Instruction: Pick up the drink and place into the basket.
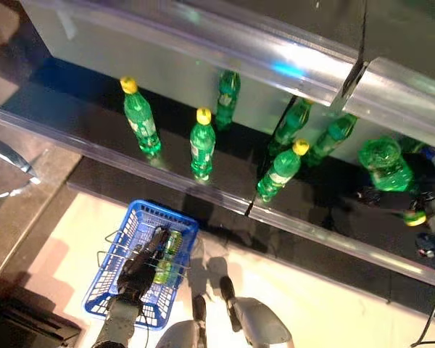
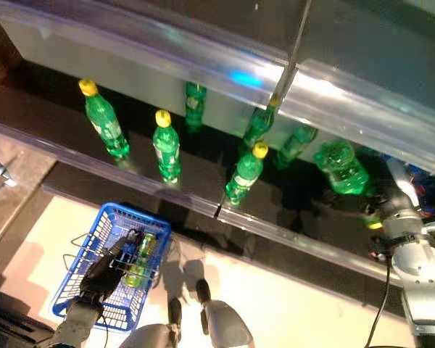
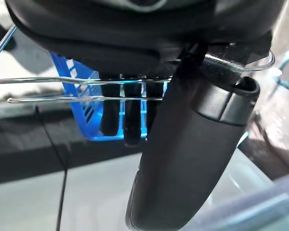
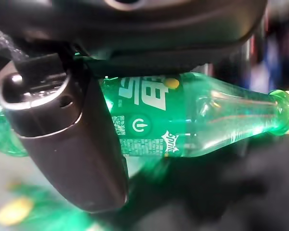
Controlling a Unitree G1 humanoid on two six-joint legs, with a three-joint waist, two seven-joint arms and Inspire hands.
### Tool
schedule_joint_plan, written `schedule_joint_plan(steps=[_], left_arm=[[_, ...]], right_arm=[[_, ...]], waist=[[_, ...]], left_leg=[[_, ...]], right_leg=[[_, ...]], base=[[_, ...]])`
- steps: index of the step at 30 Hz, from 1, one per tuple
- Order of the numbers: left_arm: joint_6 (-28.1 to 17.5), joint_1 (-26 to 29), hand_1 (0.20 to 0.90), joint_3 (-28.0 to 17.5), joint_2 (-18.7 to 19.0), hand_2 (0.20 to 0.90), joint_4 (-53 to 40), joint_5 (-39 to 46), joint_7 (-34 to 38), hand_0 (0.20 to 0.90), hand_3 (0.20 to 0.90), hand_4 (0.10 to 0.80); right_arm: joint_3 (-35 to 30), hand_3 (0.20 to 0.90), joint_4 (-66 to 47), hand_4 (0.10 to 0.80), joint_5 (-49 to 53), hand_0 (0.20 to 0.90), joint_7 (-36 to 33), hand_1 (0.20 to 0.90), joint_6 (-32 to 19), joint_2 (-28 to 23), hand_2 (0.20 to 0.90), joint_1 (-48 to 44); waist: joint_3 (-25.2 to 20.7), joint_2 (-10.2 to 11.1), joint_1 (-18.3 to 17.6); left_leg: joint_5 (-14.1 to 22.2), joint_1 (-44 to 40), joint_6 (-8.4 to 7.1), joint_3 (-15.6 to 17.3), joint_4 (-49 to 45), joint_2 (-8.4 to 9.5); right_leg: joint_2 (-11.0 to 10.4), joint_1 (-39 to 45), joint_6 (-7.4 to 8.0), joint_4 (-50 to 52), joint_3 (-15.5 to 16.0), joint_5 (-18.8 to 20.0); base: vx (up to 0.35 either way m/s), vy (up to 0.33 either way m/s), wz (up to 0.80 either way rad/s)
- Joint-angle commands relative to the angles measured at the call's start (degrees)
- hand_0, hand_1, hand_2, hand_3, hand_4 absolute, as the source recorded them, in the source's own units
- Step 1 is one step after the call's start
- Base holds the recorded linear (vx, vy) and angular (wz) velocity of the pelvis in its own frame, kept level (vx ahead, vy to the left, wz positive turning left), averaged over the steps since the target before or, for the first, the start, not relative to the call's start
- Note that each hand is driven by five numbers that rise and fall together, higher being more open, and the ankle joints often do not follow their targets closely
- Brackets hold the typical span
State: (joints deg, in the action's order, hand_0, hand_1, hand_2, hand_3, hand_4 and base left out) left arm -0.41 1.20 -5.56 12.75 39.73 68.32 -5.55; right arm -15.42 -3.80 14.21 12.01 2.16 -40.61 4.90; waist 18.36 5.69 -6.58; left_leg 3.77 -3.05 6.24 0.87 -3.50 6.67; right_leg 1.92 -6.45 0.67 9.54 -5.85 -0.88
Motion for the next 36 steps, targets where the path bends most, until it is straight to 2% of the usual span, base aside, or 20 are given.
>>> schedule_joint_plan(steps=[1,3,5,10,16,22,30,36], left_arm=[[-7.8,0.3,0.3,-1.9,3.7,0.3,-7.8,-3.4,-8.5,0.3,0.2,0.1],[-7.3,-0.1,0.3,-1.3,4.7,0.3,-8.5,-3.4,-10.4,0.3,0.2,0.1],[-7.0,0.1,0.3,-0.3,5.4,0.3,-9.2,-3.6,-11.5,0.3,0.2,0.1],[-7.2,0.7,0.3,3.2,6.6,0.3,-11.9,-3.6,-11.7,0.3,0.2,0.1],[-6.5,-0.2,0.3,5.9,8.1,0.3,-16.3,-4.2,-10.7,0.3,0.2,0.1],[-3.4,-0.9,0.3,6.7,9.9,0.3,-20.9,-4.7,-10.1,0.3,0.2,0.1],[2.6,-0.9,0.3,10.4,12.4,0.3,-32.7,-6.0,-10.5,0.3,0.2,0.1],[6.2,2.5,0.3,15.3,14.6,0.3,-41.4,-7.5,-10.4,0.3,0.2,0.1]], right_arm=[[1.1,0.2,-2.1,0.1,5.6,0.3,10.0,0.3,-5.5,-2.6,0.3,-1.3],[4.6,0.2,-1.7,0.1,6.2,0.3,18.7,0.3,-5.9,-2.2,0.3,-1.2],[7.9,0.2,-1.7,0.1,5.1,0.3,23.9,0.3,-4.7,-2.9,0.3,-1.8],[15.2,0.2,-2.6,0.1,2.8,0.3,29.3,0.3,-2.6,-3.9,0.3,-4.0],[19.6,0.2,-4.9,0.1,5.5,0.3,30.1,0.3,-1.1,-4.6,0.3,-6.0],[24.2,0.2,-5.8,0.1,10.0,0.3,27.8,0.3,0.6,-2.6,0.3,-9.8],[35.4,0.2,2.9,0.1,17.9,0.3,18.0,0.3,2.9,7.2,0.3,-15.9],[42.1,0.2,12.2,0.1,21.4,0.3,8.1,0.3,-0.7,14.8,0.3,-19.2]], waist=[[-10.1,-1.2,1.2],[-10.1,-1.3,1.9],[-9.9,-1.4,2.6],[-9.0,-1.6,4.3],[-8.0,-1.8,6.6],[-6.6,-2.2,9.4],[-4.1,-3.4,15.3],[-2.2,-4.5,19.0]], left_leg=[[3.2,0.1,-3.49,-2.1,-0.4,2.18],[3.0,-0.2,-3.46,-2.1,-0.4,2.27],[2.7,-0.5,-3.47,-2.4,-0.2,2.38],[1.7,-1.0,-3.52,-2.9,0.8,2.31],[0.9,-0.6,-3.51,-3.0,1.1,1.99],[0.6,0.0,-3.29,-4.0,0.2,1.98],[0.4,2.1,-2.96,-6.4,-2.7,1.94],[-1.2,4.0,-3.03,-7.8,-2.7,1.17]], right_leg=[[0.7,-1.9,4.5,-4.7,2.2,4.4],[0.1,-0.5,4.42,-5.4,3.2,4.3],[-0.5,0.4,4.45,-5.6,4.0,4.2],[-1.8,1.7,4.84,-5.7,6.2,4.2],[-3.6,2.4,5.66,-5.6,9.2,4.2],[-5.1,2.8,6.36,-5.2,11.7,4.3],[-7.2,3.8,6.59,-4.4,16.0,4.0],[-7.9,4.8,6.17,-3.7,19.3,3.1]], base=[[0.003,0.023,0.15],[0.01,0.025,0.23],[0.015,0.024,0.36],[0.014,0.031,0.34],[0.009,0.033,0.39],[0.016,0.026,0.31],[0.005,0.014,0.32],[-0.045,-0.008,0.64]])
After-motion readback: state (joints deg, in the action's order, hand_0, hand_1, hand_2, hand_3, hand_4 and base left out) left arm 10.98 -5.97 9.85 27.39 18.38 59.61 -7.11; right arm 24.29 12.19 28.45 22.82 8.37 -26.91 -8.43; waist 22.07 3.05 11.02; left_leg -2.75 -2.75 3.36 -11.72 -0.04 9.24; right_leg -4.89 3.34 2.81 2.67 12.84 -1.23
